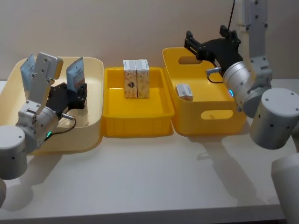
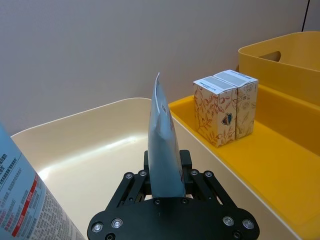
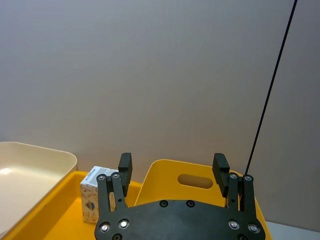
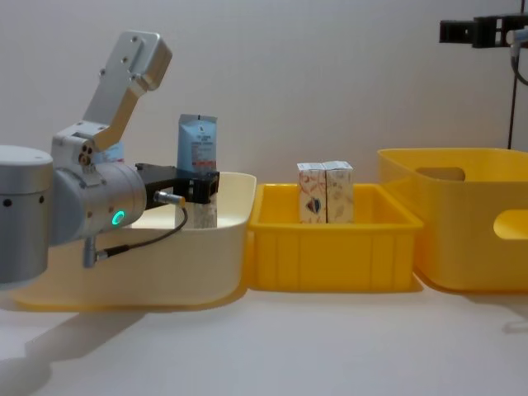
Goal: Bimanual collaborative sorting of washing and personal care products
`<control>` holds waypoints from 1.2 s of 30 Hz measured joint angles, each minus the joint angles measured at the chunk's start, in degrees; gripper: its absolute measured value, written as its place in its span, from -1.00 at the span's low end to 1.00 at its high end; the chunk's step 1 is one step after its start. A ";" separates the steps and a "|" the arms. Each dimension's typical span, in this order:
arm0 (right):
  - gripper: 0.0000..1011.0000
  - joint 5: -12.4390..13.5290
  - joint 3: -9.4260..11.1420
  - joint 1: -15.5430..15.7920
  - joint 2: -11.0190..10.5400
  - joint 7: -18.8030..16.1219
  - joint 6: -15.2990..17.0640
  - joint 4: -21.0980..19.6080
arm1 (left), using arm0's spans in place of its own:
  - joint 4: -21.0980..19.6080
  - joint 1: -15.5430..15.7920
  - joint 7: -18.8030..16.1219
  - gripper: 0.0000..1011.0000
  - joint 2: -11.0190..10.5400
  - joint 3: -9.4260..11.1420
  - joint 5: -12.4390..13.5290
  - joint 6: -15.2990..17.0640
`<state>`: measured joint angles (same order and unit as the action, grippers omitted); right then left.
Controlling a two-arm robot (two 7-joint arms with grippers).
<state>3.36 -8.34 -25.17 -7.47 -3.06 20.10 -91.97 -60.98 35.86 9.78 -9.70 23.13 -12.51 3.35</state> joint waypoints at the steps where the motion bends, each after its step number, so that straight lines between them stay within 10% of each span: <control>1: 0.98 0.00 0.00 0.00 0.00 0.00 0.00 0.00 | 0.01 0.00 0.00 -0.42 0.00 0.00 0.00 0.00; 36: 0.98 0.00 0.00 0.00 0.00 0.00 0.00 0.00 | -1.66 3.12 2.70 -0.42 -0.82 -2.66 0.16 -4.81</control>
<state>3.36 -8.34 -25.17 -7.47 -3.06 20.11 -91.97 -62.63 38.98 12.48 -10.52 20.47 -12.35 -1.47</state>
